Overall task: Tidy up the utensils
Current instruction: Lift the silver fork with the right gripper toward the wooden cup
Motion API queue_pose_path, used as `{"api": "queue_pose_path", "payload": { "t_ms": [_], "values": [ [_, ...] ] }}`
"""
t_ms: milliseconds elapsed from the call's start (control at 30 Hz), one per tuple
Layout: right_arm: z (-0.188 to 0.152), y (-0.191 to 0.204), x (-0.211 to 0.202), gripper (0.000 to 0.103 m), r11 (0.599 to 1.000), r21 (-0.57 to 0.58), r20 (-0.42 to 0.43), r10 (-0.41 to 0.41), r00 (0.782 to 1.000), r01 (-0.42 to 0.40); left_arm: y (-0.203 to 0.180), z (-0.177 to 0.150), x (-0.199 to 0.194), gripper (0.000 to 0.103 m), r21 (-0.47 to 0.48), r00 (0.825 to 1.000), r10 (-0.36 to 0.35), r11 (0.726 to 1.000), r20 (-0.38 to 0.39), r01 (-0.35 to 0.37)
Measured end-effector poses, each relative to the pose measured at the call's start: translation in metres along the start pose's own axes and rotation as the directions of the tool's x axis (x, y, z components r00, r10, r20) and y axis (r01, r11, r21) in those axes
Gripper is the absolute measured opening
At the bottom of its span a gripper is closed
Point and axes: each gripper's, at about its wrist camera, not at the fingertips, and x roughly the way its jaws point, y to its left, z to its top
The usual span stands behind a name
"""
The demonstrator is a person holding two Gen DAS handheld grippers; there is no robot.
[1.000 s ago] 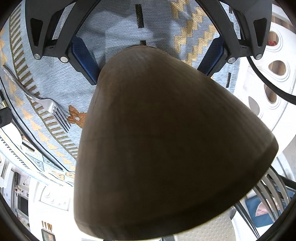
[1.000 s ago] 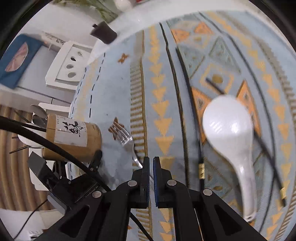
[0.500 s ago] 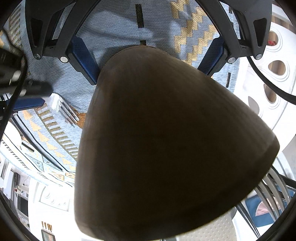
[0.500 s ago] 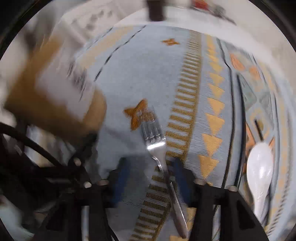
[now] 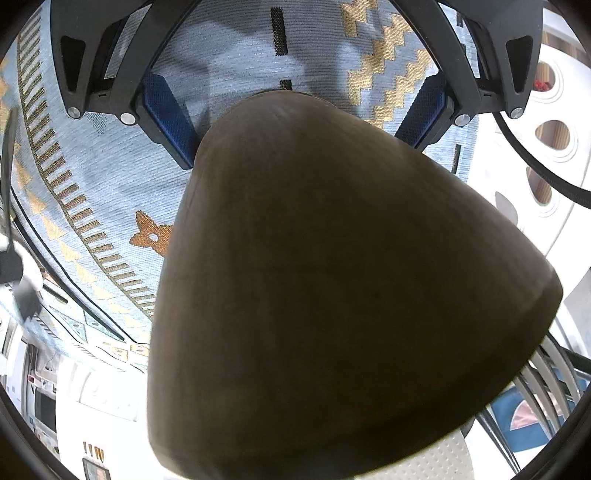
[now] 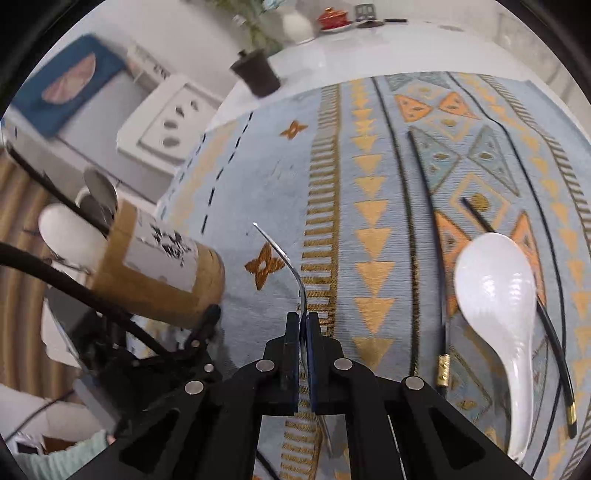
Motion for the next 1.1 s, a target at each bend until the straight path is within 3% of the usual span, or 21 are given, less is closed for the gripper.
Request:
{"api": "queue_pose_path", "payload": {
  "t_ms": [167, 367, 600, 700, 767, 833, 1100],
  "values": [
    [0.016, 0.005, -0.033, 0.003, 0.996, 0.045, 0.066, 0.08, 0.995, -0.083, 0.0, 0.0, 0.0, 0.103, 0.0, 1.0, 0.0, 1.0, 0.0, 0.0],
    [0.035, 0.015, -0.082, 0.003, 0.985, 0.041, 0.181, 0.156, 0.971, -0.166, 0.0, 0.0, 0.0, 0.103, -0.001, 1.0, -0.001, 1.0, 0.0, 0.001],
    [0.083, 0.059, -0.132, 0.003, 0.959, -0.039, 0.304, 0.278, 0.911, -0.28, 0.0, 0.0, 0.0, 0.103, 0.0, 1.0, 0.0, 1.0, 0.0, 0.0],
    [0.096, 0.087, -0.148, 0.003, 0.943, -0.101, 0.331, 0.332, 0.884, -0.316, 0.001, 0.0, 0.0, 0.103, -0.001, 1.0, 0.0, 1.0, 0.0, 0.0],
    [0.101, 0.105, -0.152, 0.003, 0.933, -0.143, 0.321, 0.36, 0.876, -0.33, 0.001, 0.0, 0.0, 0.103, -0.001, 1.0, -0.001, 1.0, 0.0, 0.001],
    [0.103, 0.123, -0.15, 0.003, 0.924, -0.178, 0.299, 0.378, 0.876, -0.337, 0.001, 0.0, 0.0, 0.103, -0.001, 1.0, 0.0, 1.0, 0.0, 0.0],
    [0.085, 0.156, -0.104, 0.003, 0.927, -0.231, 0.161, 0.337, 0.928, -0.297, 0.001, -0.001, 0.001, 0.103, -0.001, 1.0, -0.001, 1.0, 0.001, 0.001]
  ]
}}
